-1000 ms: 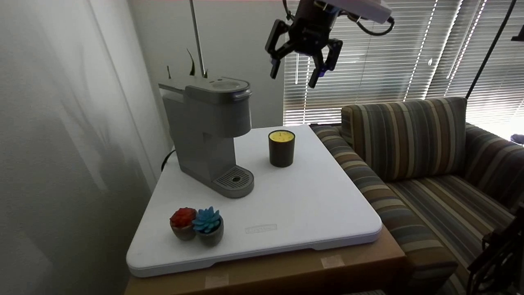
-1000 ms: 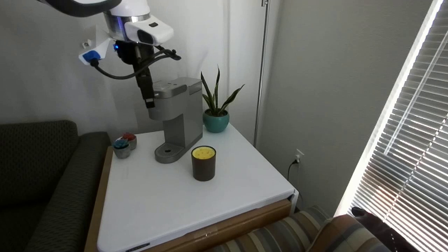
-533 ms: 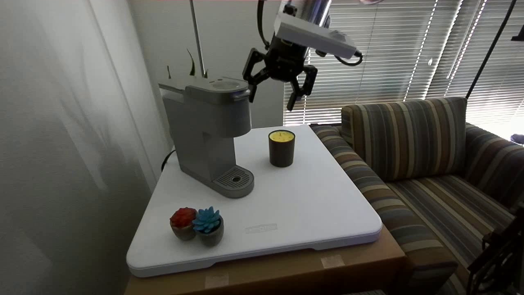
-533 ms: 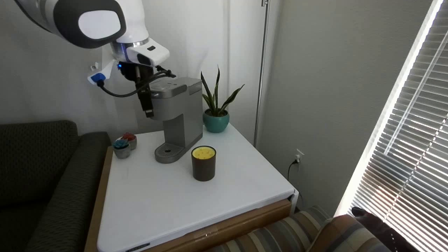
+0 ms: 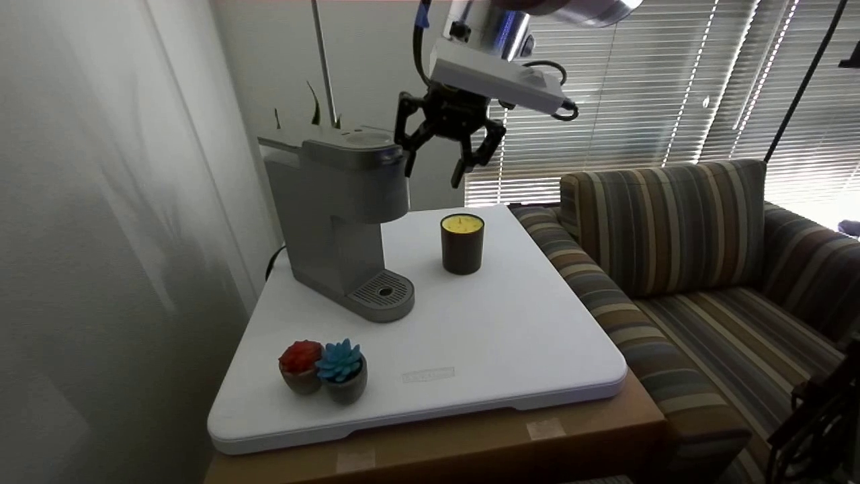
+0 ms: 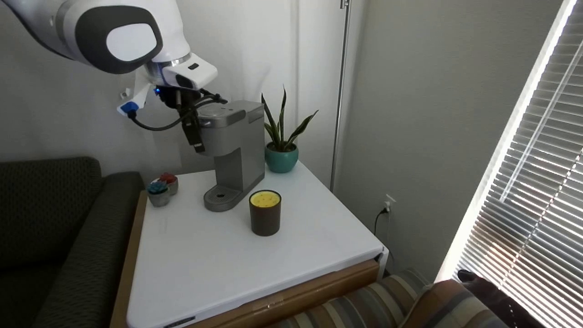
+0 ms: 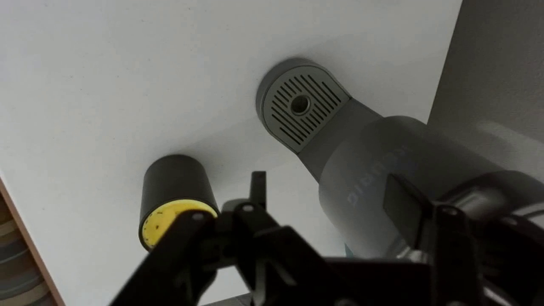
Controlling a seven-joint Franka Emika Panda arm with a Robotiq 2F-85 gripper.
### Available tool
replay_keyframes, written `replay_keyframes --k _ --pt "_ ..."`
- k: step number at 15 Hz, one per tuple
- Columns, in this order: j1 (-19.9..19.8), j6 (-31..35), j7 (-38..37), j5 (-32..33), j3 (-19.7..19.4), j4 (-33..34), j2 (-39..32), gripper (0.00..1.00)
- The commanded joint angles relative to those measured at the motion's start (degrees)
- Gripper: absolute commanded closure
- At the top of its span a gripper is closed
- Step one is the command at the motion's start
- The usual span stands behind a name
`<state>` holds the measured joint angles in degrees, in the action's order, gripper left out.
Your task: Open the top of the coffee maker
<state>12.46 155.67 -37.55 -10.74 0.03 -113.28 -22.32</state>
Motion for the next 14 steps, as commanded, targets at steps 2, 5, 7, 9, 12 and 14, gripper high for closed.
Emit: replay_keyframes --k 2,5,7,9,12,14 --pt "4.5 3.9 -10.6 7.4 -5.1 -0.1 -0.3 0.65" --pt "6.4 4.6 -16.8 12.1 -7.2 0.1 -0.2 0.86" --pt "7.2 4.9 -20.2 14.6 -8.2 0.1 -0.2 0.98" --pt "7.8 5.1 -22.9 16.8 -8.8 0.2 -0.1 1.0" --pt "7.5 6.1 -25.2 18.1 -8.5 0.4 -0.2 1.0" --pt "6.8 7.4 -25.4 17.2 -7.6 0.2 -0.3 1.0"
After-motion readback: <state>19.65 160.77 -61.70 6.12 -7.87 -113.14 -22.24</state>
